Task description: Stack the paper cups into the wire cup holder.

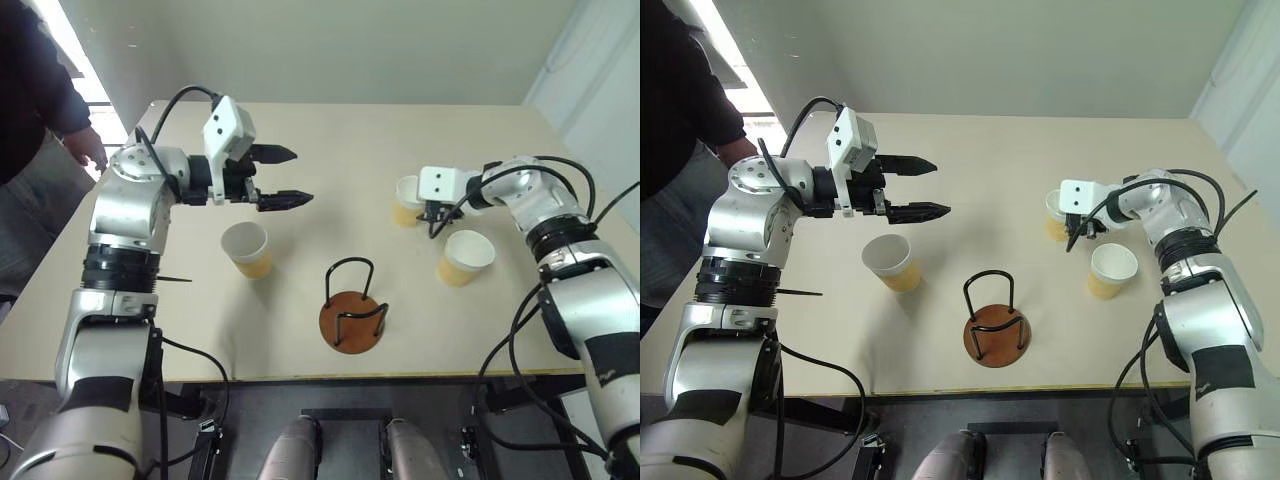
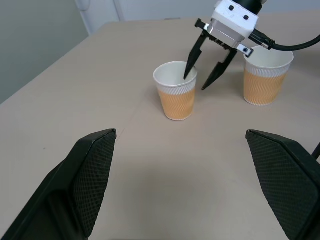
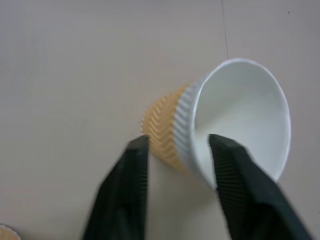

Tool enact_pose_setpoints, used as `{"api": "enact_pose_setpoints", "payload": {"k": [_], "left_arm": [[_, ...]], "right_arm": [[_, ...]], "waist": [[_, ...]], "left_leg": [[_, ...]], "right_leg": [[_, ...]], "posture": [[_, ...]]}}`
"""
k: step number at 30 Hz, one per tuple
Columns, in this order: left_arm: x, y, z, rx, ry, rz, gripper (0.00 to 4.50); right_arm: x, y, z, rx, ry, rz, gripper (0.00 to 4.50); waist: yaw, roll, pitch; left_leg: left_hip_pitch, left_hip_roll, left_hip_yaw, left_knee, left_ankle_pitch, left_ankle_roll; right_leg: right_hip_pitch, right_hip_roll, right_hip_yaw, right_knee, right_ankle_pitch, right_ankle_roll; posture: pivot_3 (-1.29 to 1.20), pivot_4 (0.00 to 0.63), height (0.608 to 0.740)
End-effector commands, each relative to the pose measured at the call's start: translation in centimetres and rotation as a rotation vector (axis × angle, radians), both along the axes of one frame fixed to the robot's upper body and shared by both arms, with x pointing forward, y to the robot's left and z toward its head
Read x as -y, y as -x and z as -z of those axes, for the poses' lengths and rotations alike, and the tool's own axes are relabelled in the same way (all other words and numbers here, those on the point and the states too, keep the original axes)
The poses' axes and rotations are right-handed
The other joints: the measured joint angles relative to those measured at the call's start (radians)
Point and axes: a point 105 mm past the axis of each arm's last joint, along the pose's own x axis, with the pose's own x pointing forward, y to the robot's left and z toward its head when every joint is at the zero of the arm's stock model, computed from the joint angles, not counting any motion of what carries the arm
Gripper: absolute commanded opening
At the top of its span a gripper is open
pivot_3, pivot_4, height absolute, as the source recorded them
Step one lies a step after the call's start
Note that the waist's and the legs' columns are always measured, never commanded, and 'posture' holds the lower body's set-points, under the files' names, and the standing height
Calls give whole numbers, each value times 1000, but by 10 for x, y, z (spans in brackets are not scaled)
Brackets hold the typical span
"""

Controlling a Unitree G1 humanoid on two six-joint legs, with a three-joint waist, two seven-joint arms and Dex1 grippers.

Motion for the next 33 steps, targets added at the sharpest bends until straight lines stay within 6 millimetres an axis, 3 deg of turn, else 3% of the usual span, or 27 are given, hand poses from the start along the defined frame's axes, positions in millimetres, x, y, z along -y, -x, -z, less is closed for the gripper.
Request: {"api": "enact_pose_setpoints", "payload": {"k": [1, 2, 7, 10, 13, 17, 21, 25, 33], "left_arm": [[0, 4, -11, 50, -10, 18, 4467], [0, 4, -11, 50, -11, 20, 4467], [1, 4, -9, 40, -25, 37, 4467], [1, 6, -5, 15, -42, 64, 4467], [1, 12, 1, -18, -71, 108, 4467], [0, 17, 6, -44, -114, 153, 4467], [3, 16, 7, -51, -130, 174, 4467], [8, 16, 10, -57, -147, 206, 4467], [19, 11, 15, -59, -168, 246, 4467]], "right_arm": [[-7, 1, -24, 19, -24, -36, 303], [-7, 2, -25, 9, -32, -41, 26], [-6, 19, -48, -36, -80, -113, 26], [-6, 39, -70, -61, -128, -160, 26], [-11, 70, -93, -98, -195, -200, 26], [-28, 126, -116, -223, -290, -284, 26], [-39, 163, -125, -286, -319, -312, 26], [-52, 181, -128, -320, -352, -323, 26], [-60, 189, -115, -320, -325, -319, 26]], "waist": [[0, 0, 0], [0, 0, 0], [0, 0, 0], [2, 0, 0], [3, 0, 0], [1, 0, 0], [1, 0, 0], [0, 0, 0], [1, 0, 0]], "left_leg": [[0, 0, 0, 0, 0, 0], [0, 0, 0, 0, 0, 0], [-4, 0, 0, 0, 0, -1], [-9, 0, -1, 2, 0, -1], [-9, 0, -1, 2, 1, -6], [-10, 1, -1, 1, 5, -13], [-9, 1, -2, 1, 6, -13], [-7, 1, -2, 1, 3, -2], [-6, 1, -2, 3, 10, 0]], "right_leg": [[0, 0, 0, 0, 0, 0], [0, 0, 0, 0, 0, 0], [-3, 0, -1, 0, 0, -1], [-6, 0, -2, 0, -1, -1], [-6, 0, -4, 0, -2, -3], [-6, 1, -5, 0, -4, -5], [-5, 1, -5, 1, -5, -5], [-4, 1, -5, 2, -5, -5], [-6, 1, -5, 11, -5, -6]], "posture": [[0, 150, 740], [0, 150, 740], [0, 150, 740], [0, 150, 740], [0, 150, 740], [0, 150, 740], [0, 150, 740], [0, 150, 740], [0, 150, 740]]}}
